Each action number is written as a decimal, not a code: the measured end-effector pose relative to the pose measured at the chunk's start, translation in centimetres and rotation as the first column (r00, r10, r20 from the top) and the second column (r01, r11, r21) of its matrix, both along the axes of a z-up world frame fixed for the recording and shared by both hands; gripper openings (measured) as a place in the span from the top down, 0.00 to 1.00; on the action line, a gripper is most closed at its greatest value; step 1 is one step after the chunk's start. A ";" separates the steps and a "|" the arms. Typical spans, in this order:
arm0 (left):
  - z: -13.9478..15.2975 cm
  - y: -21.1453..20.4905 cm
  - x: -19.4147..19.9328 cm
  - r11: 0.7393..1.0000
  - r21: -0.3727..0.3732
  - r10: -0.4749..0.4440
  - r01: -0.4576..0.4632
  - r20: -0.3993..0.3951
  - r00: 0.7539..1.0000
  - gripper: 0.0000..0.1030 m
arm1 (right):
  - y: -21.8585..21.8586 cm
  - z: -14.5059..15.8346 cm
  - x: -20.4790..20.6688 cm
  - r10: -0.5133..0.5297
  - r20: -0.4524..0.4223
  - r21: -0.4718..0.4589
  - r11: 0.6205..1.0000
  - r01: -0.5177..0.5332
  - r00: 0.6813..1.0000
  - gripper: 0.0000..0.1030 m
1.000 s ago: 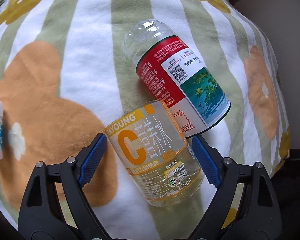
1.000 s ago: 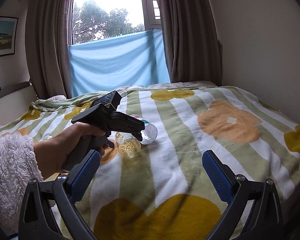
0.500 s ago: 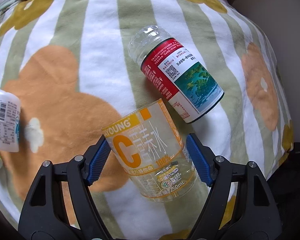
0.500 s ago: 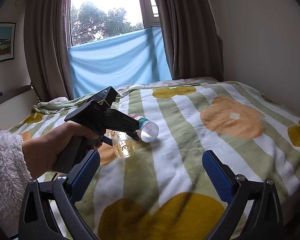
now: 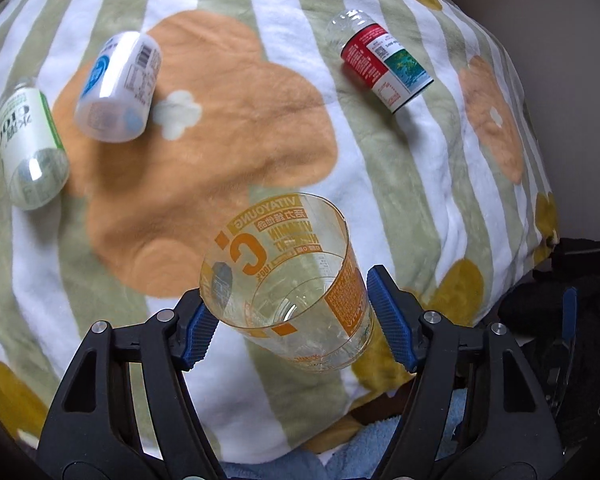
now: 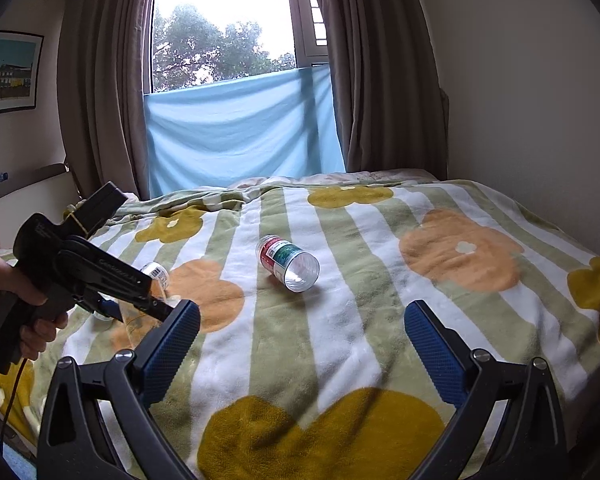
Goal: Flip cup upside down
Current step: 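Lower the cup back onto the blanket, open the left gripper, withdraw, then move the right tool to the cup and close its gripper around it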
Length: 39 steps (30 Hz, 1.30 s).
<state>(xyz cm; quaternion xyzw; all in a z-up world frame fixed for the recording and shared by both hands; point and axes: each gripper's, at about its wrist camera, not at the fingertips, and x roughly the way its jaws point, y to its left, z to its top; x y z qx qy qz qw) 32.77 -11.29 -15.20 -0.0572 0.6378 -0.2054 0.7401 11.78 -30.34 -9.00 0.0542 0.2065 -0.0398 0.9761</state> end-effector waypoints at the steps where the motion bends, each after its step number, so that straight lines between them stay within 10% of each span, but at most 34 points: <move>1: -0.4 0.7 -0.5 1.000 -0.006 0.006 -0.006 -0.020 1.000 0.34 | 0.2 0.0 0.0 0.001 0.000 -0.007 1.000 -0.001 1.000 0.01; 12: -4.2 7.9 -0.7 0.982 -0.063 0.173 -0.180 -0.101 0.980 0.32 | 1.7 -0.4 0.0 0.035 -0.013 -0.054 0.998 -0.035 0.999 0.01; 15: -4.4 8.4 -0.3 0.977 -0.010 0.209 -0.211 -0.090 0.974 0.12 | 2.0 -0.5 0.1 0.039 -0.020 -0.066 0.997 -0.041 0.999 0.01; 26: -0.1 12.4 -4.6 0.960 -0.049 0.279 -0.275 0.106 0.954 0.08 | 3.3 -0.9 0.5 0.172 -0.071 -0.059 0.983 -0.176 0.983 0.01; 31: 2.1 14.6 -9.6 0.957 -0.008 0.278 -0.290 0.313 0.908 0.02 | 6.8 1.3 2.8 0.423 -0.160 0.017 0.905 -0.426 0.892 0.01; 39: 1.3 15.1 -15.1 0.964 0.093 0.158 -0.248 0.550 0.820 0.01 | 16.5 -0.7 11.9 0.629 -0.470 0.230 0.765 -0.602 0.620 0.01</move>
